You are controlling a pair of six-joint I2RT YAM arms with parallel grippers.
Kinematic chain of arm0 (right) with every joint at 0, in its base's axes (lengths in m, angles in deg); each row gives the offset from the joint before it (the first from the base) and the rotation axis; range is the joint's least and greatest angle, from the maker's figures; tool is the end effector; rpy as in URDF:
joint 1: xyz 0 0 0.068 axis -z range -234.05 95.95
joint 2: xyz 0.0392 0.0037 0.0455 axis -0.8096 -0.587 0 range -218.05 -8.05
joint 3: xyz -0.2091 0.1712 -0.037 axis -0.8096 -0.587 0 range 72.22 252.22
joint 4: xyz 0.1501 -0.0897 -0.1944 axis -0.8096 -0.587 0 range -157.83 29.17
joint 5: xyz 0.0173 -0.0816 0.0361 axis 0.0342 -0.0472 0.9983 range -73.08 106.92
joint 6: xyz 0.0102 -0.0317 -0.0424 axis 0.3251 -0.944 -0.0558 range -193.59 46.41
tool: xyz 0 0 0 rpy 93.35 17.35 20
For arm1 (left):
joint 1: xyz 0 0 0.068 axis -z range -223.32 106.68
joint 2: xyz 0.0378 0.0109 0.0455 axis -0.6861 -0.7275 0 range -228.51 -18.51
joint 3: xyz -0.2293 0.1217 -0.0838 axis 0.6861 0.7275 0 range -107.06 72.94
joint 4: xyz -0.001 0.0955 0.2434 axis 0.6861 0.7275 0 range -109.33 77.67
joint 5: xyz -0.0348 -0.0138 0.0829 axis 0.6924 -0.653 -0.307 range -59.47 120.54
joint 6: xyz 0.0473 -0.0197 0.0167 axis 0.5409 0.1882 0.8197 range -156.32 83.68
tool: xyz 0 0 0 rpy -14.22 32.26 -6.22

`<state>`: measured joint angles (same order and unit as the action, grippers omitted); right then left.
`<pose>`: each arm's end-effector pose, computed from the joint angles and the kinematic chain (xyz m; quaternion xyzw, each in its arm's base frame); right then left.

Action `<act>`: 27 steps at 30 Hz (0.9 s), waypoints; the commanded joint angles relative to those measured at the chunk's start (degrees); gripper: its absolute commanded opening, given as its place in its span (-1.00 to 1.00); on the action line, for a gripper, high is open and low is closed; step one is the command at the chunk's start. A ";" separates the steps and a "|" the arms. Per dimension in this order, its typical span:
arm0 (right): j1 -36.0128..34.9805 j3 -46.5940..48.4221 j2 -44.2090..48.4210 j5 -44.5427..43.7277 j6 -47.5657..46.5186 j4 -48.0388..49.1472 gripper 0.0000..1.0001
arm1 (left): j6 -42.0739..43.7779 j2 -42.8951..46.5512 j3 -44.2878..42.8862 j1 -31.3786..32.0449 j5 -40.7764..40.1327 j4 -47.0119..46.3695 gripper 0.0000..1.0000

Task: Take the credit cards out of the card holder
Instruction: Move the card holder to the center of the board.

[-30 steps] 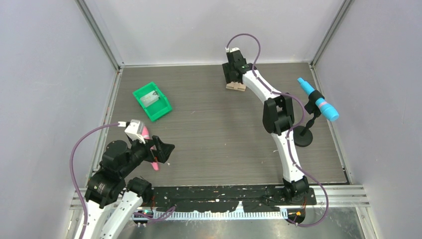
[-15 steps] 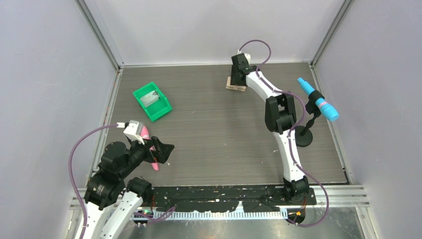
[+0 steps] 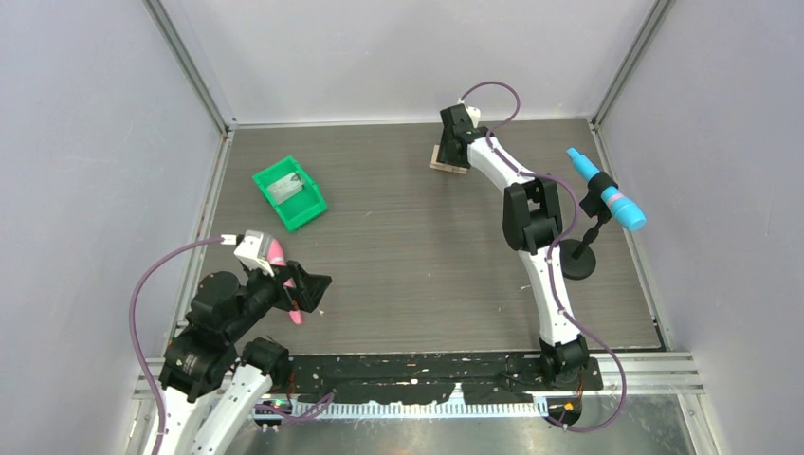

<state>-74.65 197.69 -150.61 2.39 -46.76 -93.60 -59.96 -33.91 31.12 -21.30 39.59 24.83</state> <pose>0.5192 0.1856 0.1764 0.0940 0.9280 0.0282 0.3594 0.0556 -0.0285 0.3132 0.0352 0.8057 -0.2869 0.5170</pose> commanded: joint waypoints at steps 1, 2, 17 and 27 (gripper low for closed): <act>-0.07 2.19 -1.87 -0.14 3.35 -1.79 -0.01 | 0.26 0.85 0.08 0.13 0.50 -1.62 0.98; -0.06 2.21 -1.86 -0.35 3.35 -1.93 -0.07 | 0.30 0.89 0.08 0.13 0.44 -1.58 0.98; -0.05 -9.00 5.66 -3.05 -2.20 1.83 -0.46 | 0.79 1.69 -0.08 0.13 -0.24 -1.21 0.98; -0.05 -27.05 17.15 -2.12 -8.36 6.91 -0.58 | 0.61 1.71 -0.01 0.13 -0.30 -1.23 0.98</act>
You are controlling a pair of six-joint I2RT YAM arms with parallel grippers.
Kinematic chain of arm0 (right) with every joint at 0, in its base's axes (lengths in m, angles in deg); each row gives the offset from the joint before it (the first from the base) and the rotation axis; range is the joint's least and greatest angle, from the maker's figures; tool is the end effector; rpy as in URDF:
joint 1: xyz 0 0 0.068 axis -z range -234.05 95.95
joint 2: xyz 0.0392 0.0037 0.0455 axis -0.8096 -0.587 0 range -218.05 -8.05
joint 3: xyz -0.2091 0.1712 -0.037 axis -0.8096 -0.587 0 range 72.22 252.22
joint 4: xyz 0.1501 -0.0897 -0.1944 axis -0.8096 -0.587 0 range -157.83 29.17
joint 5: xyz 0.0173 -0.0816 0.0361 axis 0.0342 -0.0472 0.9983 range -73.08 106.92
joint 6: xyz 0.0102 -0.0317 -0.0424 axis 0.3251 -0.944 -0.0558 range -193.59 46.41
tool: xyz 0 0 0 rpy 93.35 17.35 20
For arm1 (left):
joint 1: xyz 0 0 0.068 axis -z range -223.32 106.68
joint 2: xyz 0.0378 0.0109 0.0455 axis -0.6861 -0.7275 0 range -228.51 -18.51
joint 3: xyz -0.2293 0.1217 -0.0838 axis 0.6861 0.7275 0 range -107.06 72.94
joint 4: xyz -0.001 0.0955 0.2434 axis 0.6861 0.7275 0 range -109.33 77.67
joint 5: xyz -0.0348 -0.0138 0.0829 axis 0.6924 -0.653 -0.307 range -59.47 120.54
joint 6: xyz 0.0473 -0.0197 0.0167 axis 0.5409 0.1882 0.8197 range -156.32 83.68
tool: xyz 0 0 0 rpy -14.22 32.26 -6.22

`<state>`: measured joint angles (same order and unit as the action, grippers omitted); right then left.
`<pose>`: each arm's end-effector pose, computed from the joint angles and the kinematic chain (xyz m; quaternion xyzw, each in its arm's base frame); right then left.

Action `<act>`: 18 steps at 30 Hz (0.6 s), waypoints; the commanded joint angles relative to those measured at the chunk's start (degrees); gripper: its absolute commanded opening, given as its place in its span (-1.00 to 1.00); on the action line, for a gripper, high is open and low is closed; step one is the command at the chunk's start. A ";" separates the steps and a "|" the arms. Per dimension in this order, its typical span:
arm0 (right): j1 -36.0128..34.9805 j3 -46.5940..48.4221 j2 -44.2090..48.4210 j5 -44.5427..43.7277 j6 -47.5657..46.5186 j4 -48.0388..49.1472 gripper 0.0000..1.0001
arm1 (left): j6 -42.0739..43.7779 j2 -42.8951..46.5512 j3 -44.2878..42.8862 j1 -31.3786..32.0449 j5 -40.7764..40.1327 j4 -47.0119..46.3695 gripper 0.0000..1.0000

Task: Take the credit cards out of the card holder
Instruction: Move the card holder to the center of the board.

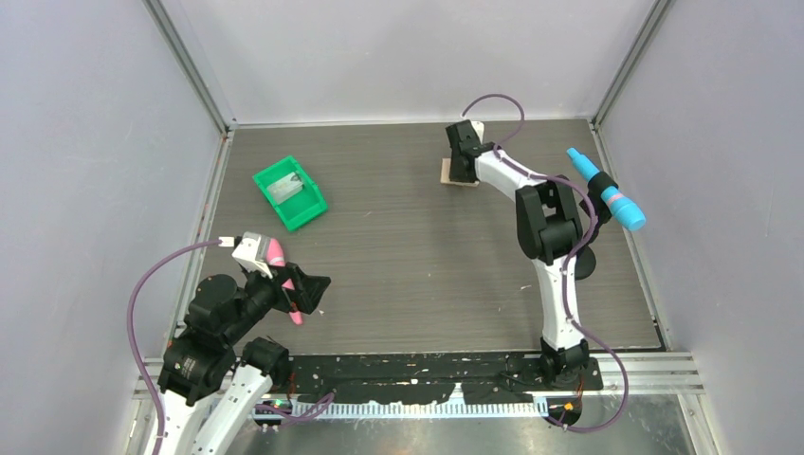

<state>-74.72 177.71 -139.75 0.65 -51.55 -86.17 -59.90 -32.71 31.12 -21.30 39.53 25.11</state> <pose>0.4799 0.1704 0.1715 0.0578 0.9341 -0.0057 0.3522 0.0516 -0.0268 0.3135 0.0359 0.8010 -0.2884 0.5234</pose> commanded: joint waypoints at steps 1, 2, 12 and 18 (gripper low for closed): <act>-0.03 -10.55 8.59 -0.10 -4.09 -0.02 -0.59 | 0.55 0.50 0.04 0.13 -0.21 -1.49 0.98; -0.07 -12.45 10.92 -0.09 -4.28 0.63 -0.60 | 0.55 0.50 0.01 0.13 -0.27 -1.49 0.98; -1.95 -45.01 31.11 3.23 -2.52 5.10 -0.63 | 0.31 1.00 0.15 0.13 -1.11 -1.48 0.98; -7.96 -58.66 43.29 3.18 1.65 3.04 -0.63 | 0.37 0.88 0.06 0.13 -1.49 -1.22 0.98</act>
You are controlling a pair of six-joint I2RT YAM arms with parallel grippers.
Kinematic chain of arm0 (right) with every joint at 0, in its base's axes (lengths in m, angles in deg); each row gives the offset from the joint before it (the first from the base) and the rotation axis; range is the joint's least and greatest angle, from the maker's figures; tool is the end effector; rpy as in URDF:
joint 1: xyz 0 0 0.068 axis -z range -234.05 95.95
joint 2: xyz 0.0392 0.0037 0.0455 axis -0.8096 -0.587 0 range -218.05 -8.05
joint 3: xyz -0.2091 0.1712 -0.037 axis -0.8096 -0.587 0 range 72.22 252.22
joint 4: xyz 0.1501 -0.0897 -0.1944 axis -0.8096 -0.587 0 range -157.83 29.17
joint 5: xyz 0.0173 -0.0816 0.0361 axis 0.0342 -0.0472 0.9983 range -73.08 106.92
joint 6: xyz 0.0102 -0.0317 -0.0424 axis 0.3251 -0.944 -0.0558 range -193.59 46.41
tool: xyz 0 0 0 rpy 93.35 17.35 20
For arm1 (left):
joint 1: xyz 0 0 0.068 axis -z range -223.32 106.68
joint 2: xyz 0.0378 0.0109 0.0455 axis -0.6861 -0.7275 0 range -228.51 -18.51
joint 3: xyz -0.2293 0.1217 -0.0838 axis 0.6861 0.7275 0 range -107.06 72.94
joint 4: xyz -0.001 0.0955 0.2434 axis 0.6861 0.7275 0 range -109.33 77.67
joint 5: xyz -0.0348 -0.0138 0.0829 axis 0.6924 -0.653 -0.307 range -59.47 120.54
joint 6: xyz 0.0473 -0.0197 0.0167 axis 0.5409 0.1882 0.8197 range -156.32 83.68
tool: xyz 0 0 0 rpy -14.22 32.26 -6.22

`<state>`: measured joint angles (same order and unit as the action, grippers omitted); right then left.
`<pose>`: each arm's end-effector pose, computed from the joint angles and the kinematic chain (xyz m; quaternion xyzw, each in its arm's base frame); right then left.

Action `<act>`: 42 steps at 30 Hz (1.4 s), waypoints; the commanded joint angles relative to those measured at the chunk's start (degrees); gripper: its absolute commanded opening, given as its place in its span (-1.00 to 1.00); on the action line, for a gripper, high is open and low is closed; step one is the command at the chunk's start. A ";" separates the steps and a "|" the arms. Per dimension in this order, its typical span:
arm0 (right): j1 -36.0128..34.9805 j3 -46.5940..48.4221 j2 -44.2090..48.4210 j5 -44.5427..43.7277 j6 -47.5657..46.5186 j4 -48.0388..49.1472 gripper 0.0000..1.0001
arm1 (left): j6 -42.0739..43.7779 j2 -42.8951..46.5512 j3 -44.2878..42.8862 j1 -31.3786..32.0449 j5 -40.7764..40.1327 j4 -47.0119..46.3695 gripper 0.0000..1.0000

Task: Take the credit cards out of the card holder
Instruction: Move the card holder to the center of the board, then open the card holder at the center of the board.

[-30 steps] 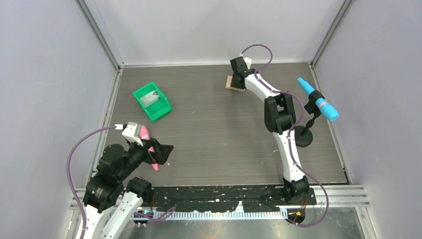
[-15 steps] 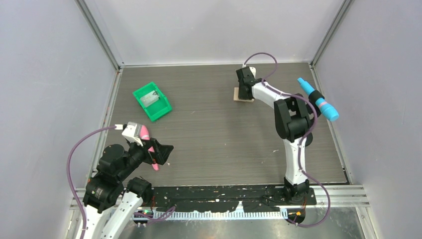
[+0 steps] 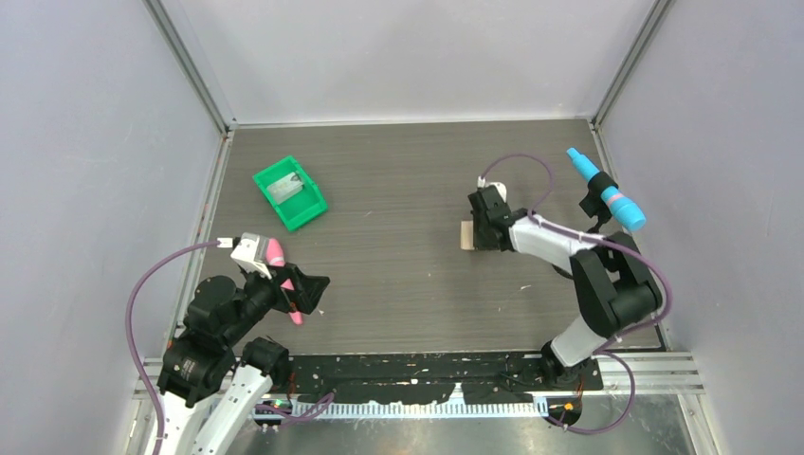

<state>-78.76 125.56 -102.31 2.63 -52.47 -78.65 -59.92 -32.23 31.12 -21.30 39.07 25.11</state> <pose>0.2946 0.1260 0.1688 0.0036 0.9561 -0.0062 0.2929 0.0501 -0.0260 0.3138 0.0336 0.7987 -0.2867 0.5279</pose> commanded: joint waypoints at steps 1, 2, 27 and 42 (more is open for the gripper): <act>-6.40 -7.29 7.03 1.15 2.50 -5.44 -0.62 | 0.39 0.36 0.07 0.13 -1.25 -1.14 0.98; -7.67 -8.45 9.35 0.74 2.43 -6.07 -0.61 | 0.39 0.33 0.12 0.13 -1.49 -1.16 0.98; -30.79 -14.90 29.64 1.95 2.23 -4.21 -0.08 | -4.77 -6.33 -0.98 0.13 -0.91 -0.32 0.89; -34.68 -9.91 16.75 -2.90 12.14 -2.30 -0.20 | -2.71 -6.49 -0.01 0.13 -3.31 0.63 0.89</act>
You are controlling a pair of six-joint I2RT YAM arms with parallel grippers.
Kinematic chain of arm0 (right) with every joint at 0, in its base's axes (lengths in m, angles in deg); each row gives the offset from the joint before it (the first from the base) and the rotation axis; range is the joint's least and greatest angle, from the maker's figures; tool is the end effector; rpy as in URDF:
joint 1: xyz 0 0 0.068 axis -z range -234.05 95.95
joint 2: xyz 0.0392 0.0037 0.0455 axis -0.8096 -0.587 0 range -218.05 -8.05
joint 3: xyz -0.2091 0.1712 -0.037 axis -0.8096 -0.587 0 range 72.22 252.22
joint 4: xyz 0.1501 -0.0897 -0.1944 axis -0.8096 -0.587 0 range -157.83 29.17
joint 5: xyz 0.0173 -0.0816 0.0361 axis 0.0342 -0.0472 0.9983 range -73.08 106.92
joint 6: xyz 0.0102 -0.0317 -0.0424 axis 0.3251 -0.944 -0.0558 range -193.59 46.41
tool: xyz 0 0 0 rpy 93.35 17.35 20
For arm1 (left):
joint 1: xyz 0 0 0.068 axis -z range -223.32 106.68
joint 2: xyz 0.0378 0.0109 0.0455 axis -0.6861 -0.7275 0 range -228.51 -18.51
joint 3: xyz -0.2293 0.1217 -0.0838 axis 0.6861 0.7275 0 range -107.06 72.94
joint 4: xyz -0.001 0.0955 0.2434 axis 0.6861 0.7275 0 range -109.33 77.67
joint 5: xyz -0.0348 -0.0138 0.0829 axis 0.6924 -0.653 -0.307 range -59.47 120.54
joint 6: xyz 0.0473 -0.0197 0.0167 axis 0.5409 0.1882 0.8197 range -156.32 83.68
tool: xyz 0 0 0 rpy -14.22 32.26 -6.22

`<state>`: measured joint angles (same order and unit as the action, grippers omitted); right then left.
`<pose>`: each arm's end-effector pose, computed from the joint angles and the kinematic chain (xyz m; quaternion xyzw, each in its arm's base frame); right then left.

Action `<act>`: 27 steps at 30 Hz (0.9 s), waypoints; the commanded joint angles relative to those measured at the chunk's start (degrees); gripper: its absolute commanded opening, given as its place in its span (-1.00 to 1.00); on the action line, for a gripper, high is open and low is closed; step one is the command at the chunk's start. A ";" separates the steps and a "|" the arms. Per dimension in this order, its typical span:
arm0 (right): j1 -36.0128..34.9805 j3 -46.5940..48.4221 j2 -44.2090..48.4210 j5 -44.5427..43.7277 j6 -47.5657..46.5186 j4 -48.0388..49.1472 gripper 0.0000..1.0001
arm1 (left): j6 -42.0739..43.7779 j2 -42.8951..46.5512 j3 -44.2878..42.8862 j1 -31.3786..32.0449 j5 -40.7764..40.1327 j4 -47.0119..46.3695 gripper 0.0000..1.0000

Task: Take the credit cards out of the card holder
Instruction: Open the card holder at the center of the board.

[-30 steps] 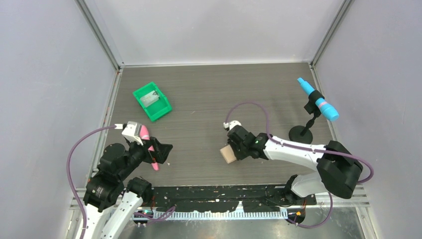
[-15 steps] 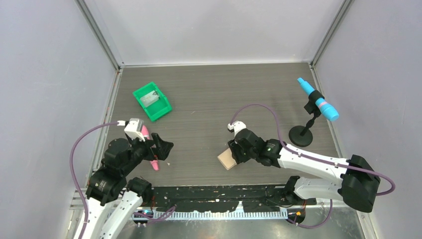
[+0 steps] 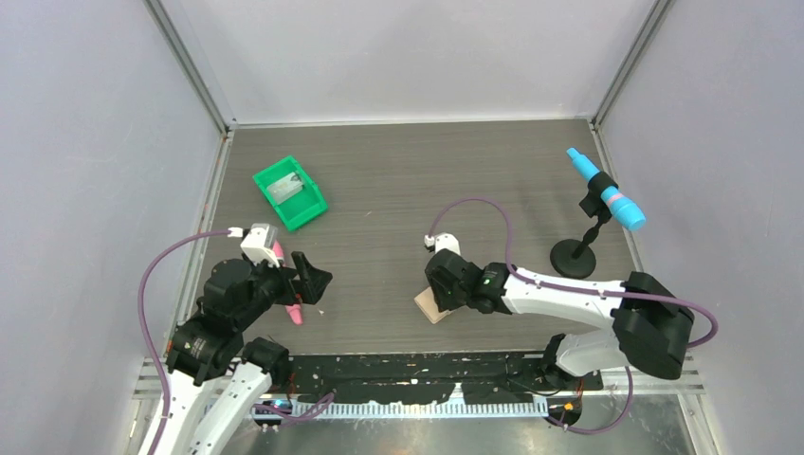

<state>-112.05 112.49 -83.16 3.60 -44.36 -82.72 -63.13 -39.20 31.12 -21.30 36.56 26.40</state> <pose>0.1378 0.2052 0.1870 -0.2042 0.9301 0.1157 0.2825 0.0723 -0.0332 0.3056 -0.0067 0.8408 -0.2633 0.4730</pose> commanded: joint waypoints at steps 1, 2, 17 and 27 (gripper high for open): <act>3.80 3.59 -3.61 -4.50 4.27 1.54 -0.20 | 0.60 0.33 -0.01 0.13 -0.83 -0.58 0.90; 0.75 3.76 -4.24 -5.55 4.57 0.94 -0.20 | 0.62 0.18 -0.09 0.13 -0.84 -0.59 0.89; -3.57 2.46 -5.57 -9.59 6.78 -0.04 -0.55 | 0.46 -0.14 0.24 0.13 0.55 -1.05 0.89; -3.79 0.23 0.64 -8.33 -0.34 7.09 -0.89 | -1.67 -1.83 -0.04 0.13 4.56 -1.72 0.89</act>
<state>-115.46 113.61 -87.10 -3.59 -40.75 -81.43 -63.44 -39.75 31.12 -21.30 38.13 26.40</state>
